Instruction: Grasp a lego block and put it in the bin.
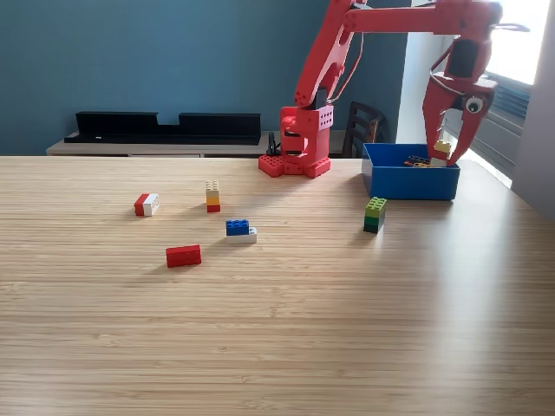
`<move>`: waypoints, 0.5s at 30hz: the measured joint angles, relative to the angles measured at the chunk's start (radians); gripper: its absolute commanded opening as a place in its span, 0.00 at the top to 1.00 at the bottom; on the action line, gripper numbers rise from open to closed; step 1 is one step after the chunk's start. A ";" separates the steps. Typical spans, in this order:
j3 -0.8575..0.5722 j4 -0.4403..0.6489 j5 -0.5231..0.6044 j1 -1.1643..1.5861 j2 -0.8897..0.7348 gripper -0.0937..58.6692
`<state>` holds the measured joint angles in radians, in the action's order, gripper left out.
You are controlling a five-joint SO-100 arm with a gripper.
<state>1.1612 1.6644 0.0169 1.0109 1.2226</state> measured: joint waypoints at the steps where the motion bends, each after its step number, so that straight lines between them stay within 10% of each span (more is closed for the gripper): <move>1: 0.018 0.000 0.008 0.026 0.000 1.00; 13: 0.037 0.000 0.046 0.207 0.000 1.00; 15: 0.043 0.000 0.032 0.209 0.000 0.73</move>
<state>1.2042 1.6644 0.0491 1.2195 1.2226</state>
